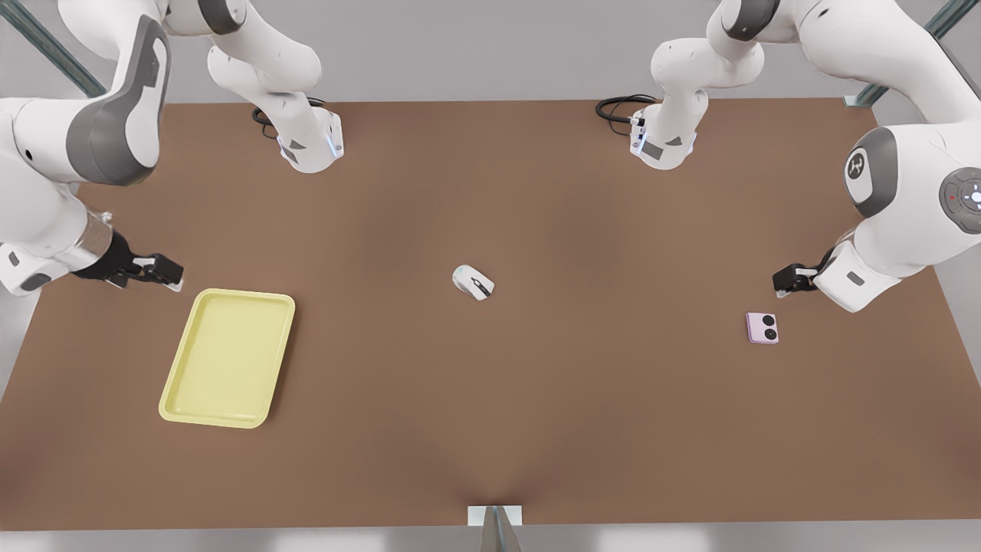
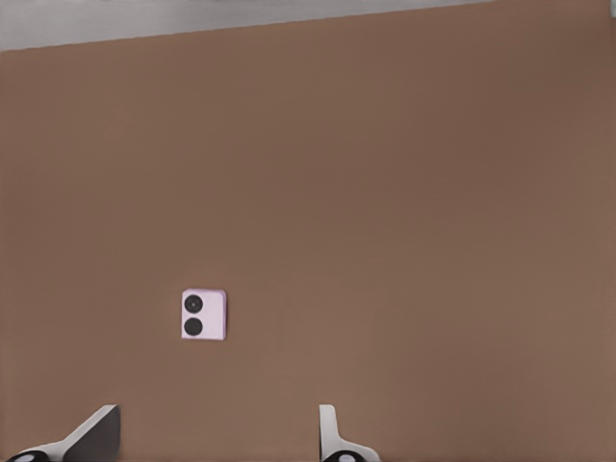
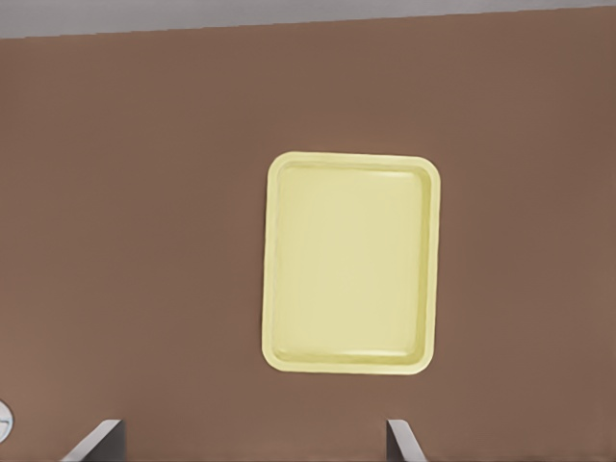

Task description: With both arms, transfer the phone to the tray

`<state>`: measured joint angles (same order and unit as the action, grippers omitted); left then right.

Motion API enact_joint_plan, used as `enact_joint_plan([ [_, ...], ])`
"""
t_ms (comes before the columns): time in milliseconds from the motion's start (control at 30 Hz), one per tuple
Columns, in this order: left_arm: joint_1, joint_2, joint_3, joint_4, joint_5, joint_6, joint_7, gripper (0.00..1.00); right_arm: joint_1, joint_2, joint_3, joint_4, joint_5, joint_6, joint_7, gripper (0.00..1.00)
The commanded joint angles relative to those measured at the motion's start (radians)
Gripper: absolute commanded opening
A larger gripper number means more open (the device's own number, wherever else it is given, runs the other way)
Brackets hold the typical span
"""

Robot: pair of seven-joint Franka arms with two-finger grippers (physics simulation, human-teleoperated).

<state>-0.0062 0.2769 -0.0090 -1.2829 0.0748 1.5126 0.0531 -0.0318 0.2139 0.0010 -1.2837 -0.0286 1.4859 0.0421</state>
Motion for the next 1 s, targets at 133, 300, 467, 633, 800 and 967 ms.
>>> enact_joint_plan([
  [133, 0.002, 0.013, 0.011, -0.16, -0.004, 0.167, 0.137, 1.0, 0.012, 0.022, 0.007, 0.0, 0.009, 0.007, 0.031, 1.0],
  [300, 0.003, -0.027, 0.13, -0.619, -0.041, 0.71, 0.464, 1.0, -0.02, 0.032, -0.003, 0.021, 0.002, 0.013, 0.03, 1.0],
  [467, 0.051, 0.079, 0.219, -0.757, -0.115, 1.077, 0.81, 1.0, -0.03, 0.032, -0.006, 0.024, 0.033, 0.048, 0.028, 1.0],
  [633, 0.098, 0.157, 0.219, -0.765, -0.161, 1.11, 0.853, 1.0, -0.033, 0.03, -0.006, 0.024, -0.002, 0.047, 0.022, 1.0],
  [800, 0.1, 0.206, 0.219, -0.774, -0.265, 1.107, 0.855, 1.0, -0.027, 0.03, -0.004, 0.029, -0.022, 0.056, 0.027, 1.0],
  [967, 0.117, 0.217, 0.218, -0.811, -0.296, 1.11, 0.857, 1.0, -0.036, 0.032, -0.006, 0.027, 0.001, 0.054, 0.022, 1.0],
])
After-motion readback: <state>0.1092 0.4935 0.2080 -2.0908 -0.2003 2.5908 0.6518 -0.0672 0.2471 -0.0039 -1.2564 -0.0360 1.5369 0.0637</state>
